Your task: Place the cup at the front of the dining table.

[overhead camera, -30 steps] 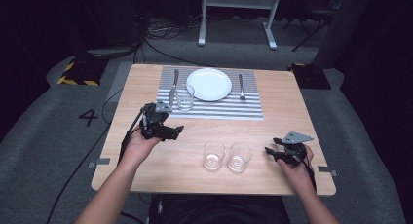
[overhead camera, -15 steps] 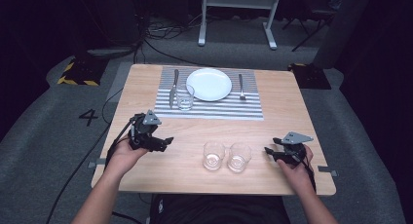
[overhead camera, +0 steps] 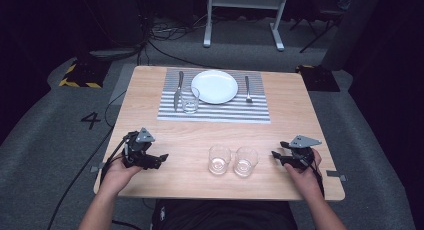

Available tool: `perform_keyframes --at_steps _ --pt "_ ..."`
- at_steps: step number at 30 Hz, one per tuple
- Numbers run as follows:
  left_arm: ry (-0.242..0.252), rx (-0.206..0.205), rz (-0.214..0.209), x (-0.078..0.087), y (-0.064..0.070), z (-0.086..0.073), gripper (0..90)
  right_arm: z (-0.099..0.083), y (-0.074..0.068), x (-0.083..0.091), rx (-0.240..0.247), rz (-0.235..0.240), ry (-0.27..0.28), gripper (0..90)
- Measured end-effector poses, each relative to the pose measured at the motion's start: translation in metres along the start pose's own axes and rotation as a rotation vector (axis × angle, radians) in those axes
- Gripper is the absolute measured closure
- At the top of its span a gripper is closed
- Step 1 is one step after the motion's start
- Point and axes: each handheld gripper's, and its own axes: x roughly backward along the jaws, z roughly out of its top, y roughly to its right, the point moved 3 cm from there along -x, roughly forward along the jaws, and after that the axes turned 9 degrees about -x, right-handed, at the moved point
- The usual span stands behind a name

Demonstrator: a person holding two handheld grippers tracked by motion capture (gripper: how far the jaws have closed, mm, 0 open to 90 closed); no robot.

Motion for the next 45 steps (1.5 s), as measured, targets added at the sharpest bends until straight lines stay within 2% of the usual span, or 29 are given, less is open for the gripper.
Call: perform_keyframes --at_steps 2,5,7,11,13,14,16,18,19,21,22,23,25,26,29,31,34,35,36,43,45 --pt "0.004 0.025 -0.006 -0.003 0.003 -0.007 15.4 0.000 0.000 0.000 0.000 -0.001 0.001 42.9" --pt "-0.015 0.022 -0.013 -0.006 0.005 -0.012 15.4 0.000 0.000 0.000 0.000 -0.001 0.001 42.9" --pt "-0.051 0.019 -0.021 -0.010 0.009 -0.017 15.4 0.000 0.000 0.000 0.000 -0.001 0.001 42.9" --pt "-0.063 0.006 -0.046 -0.013 0.014 -0.022 15.4 0.000 -0.001 0.000 0.002 -0.003 0.003 42.9" --pt "-0.076 0.013 -0.062 -0.017 0.018 -0.024 15.4 0.000 0.000 0.000 0.002 -0.004 0.003 42.9" --pt "-0.087 0.003 -0.057 -0.019 0.018 -0.025 15.4 0.000 0.000 0.000 0.002 -0.003 0.003 42.8" --pt "-0.100 0.011 -0.065 -0.023 0.021 -0.027 15.3 0.000 0.000 0.000 0.002 -0.004 0.003 42.8" --pt "-0.113 -0.006 -0.054 -0.026 0.022 -0.028 15.4 0.000 -0.001 0.000 0.002 -0.004 0.003 42.8" --pt "-0.116 0.012 -0.055 -0.028 0.024 -0.029 15.4 0.000 -0.001 0.000 0.002 -0.004 0.003 42.8" --pt "-0.120 -0.002 -0.059 -0.030 0.025 -0.029 15.3 0.000 -0.001 0.000 0.002 -0.004 0.003 42.8" --pt "-0.132 0.000 -0.057 -0.029 0.025 -0.030 15.3 0.000 -0.001 0.000 0.002 -0.004 0.003 42.8" --pt "-0.135 0.018 -0.059 -0.029 0.026 -0.030 15.0 0.000 0.000 0.000 0.002 -0.004 0.003 42.8" --pt "-0.136 0.019 -0.055 -0.029 0.027 -0.030 14.9 0.000 0.000 0.000 0.002 -0.003 0.002 42.7" --pt "-0.120 -0.004 -0.043 -0.031 0.025 -0.029 14.7 0.000 0.000 0.000 0.002 -0.003 0.002 42.7" --pt "-0.114 0.008 -0.043 -0.032 0.027 -0.029 14.0 0.000 0.000 0.000 0.003 -0.003 0.002 42.7" --pt "-0.092 0.009 -0.048 -0.035 0.028 -0.030 10.0 0.000 0.000 0.000 0.003 -0.002 0.000 42.8" --pt "-0.023 0.007 -0.014 -0.043 0.030 -0.031 0.0 0.000 0.000 0.000 0.003 -0.004 0.003 42.7" --pt "-0.009 0.009 -0.012 -0.044 0.031 -0.031 0.0 0.000 0.000 0.000 0.002 -0.004 0.003 42.7" --pt "-0.013 0.019 -0.021 -0.044 0.031 -0.031 0.0 0.000 0.000 0.000 0.003 -0.004 0.002 42.7" --pt "-0.012 0.020 -0.002 -0.045 0.031 -0.029 0.0 0.000 0.000 0.000 0.003 -0.003 0.001 42.8" --pt "-0.011 0.031 -0.018 -0.046 0.032 -0.029 0.0 0.000 -0.001 0.000 0.002 -0.004 0.003 42.7"
